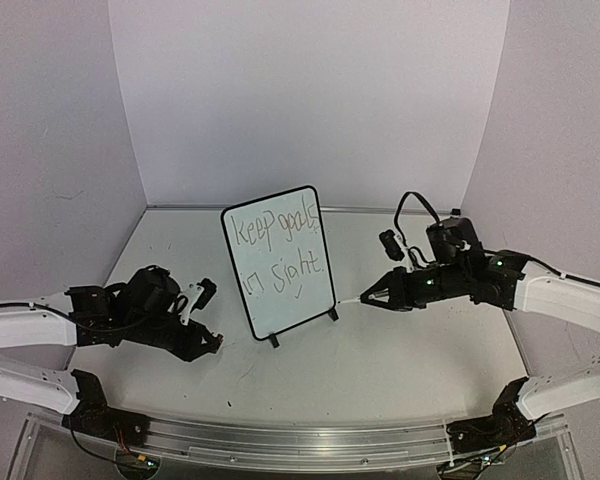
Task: Write a sentence on the whiteboard
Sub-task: Insert the whiteboard marker without the cap into the pen cap.
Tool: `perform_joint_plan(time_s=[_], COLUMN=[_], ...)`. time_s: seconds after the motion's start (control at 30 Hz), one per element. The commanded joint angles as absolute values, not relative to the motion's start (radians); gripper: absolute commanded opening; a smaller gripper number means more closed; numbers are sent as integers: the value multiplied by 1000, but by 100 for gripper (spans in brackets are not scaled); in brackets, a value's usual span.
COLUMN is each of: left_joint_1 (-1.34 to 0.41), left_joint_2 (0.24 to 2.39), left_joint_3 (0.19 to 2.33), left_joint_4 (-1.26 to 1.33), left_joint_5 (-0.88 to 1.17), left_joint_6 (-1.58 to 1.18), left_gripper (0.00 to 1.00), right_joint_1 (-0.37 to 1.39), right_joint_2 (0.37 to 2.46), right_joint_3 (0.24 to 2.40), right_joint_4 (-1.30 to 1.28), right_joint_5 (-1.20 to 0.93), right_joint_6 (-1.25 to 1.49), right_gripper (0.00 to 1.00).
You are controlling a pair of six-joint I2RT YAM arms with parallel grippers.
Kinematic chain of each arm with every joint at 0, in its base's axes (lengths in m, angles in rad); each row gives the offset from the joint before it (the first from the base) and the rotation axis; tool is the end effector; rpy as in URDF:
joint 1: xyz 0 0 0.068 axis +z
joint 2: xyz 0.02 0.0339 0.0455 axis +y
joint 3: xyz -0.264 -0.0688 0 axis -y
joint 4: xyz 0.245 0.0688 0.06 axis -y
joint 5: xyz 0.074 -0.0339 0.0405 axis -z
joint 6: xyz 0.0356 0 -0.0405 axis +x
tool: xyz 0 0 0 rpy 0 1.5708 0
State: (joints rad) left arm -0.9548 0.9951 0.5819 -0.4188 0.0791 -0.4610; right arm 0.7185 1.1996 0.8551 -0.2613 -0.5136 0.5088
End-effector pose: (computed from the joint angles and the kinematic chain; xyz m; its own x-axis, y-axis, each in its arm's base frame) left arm 0.1124 -0.1636 0.2106 -0.7582 0.3035 -0.5771 0.5662 0.7454 -0.3519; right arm 0.1853 0.1853 0.2735 -0.8018 -0.1375 -0.5816 -0.5574 0.5230 0.6448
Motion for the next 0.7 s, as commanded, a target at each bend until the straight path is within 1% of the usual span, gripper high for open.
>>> perform_joint_plan(time_s=[0.0, 0.27, 0.43, 0.67], left_joint_1=[-1021, -1184, -1230, -1278], left_joint_2=[969, 1128, 1217, 1319], left_joint_3=[587, 714, 745, 791], left_joint_4=[-404, -339, -206, -104], left_joint_5=[85, 83, 127, 176], left_joint_6=[-418, -384, -384, -372], left_gripper=[0, 0, 0, 0], right_joint_1=[718, 727, 730, 744], right_joint_2=[1257, 1355, 1424, 1484], right_joint_3=[917, 928, 908, 914], right_joint_4=[-287, -240, -239, -238], right_joint_5=[-754, -973, -1090, -1195], right_joint_6=[497, 507, 494, 477], right_gripper=[0, 0, 0, 0])
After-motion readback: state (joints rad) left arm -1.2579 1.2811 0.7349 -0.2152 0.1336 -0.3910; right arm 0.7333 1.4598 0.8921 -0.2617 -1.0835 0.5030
